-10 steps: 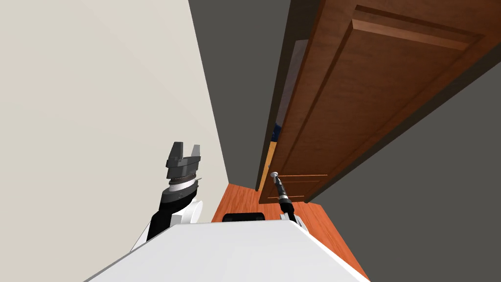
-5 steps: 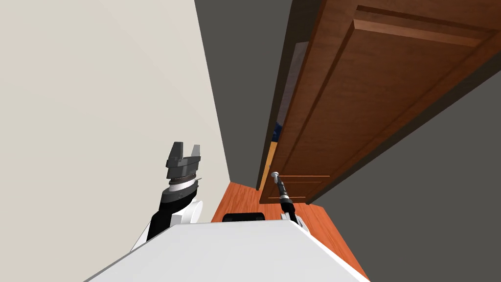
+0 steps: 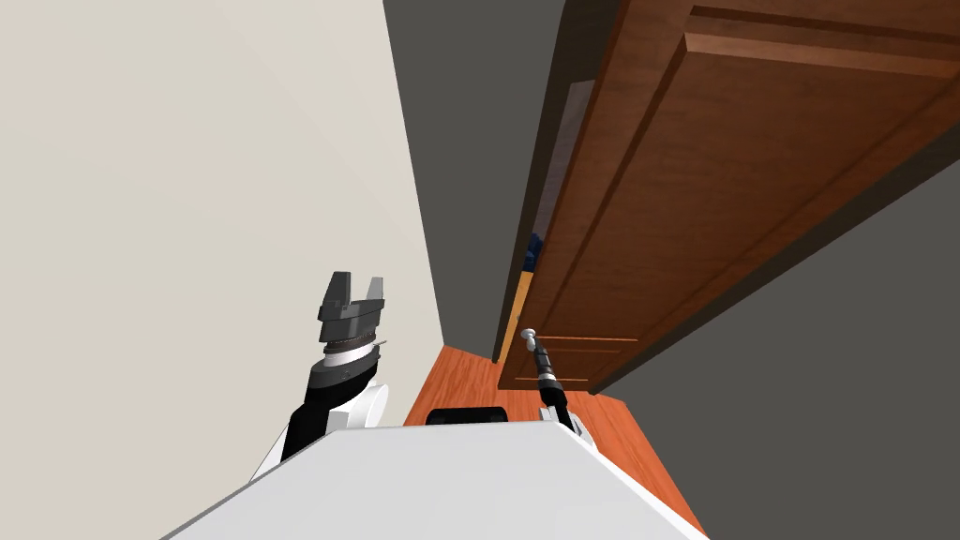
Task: Pull the door open
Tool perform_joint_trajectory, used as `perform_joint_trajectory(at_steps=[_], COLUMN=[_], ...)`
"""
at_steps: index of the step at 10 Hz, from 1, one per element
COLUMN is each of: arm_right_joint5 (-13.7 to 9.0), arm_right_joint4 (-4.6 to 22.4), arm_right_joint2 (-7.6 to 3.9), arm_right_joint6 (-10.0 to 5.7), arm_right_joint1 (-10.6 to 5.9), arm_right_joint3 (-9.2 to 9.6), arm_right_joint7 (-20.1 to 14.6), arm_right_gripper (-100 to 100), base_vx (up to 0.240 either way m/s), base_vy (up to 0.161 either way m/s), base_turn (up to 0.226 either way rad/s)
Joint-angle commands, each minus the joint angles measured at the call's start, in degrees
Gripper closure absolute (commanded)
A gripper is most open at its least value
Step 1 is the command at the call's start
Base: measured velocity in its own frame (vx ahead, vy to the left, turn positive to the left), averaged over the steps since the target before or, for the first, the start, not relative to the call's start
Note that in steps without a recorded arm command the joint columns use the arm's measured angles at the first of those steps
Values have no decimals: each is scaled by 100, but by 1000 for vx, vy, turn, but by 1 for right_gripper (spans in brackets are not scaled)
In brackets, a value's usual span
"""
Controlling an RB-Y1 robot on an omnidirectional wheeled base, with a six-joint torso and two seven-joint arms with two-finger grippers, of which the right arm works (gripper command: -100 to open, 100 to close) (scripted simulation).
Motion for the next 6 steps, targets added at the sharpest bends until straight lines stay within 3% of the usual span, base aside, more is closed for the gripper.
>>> perform_joint_trajectory(at_steps=[1, 6], arm_right_joint5=[-53, -359], arm_right_joint4=[13, 101], arm_right_joint2=[-6, -89], arm_right_joint6=[-5, -21], arm_right_joint1=[3, -40], arm_right_joint3=[12, 58], arm_right_joint7=[-187, -904], arm_right_gripper=[100, 100], base_vx=[-32, -39], base_vy=[-3, -20], base_turn=[43, 83])
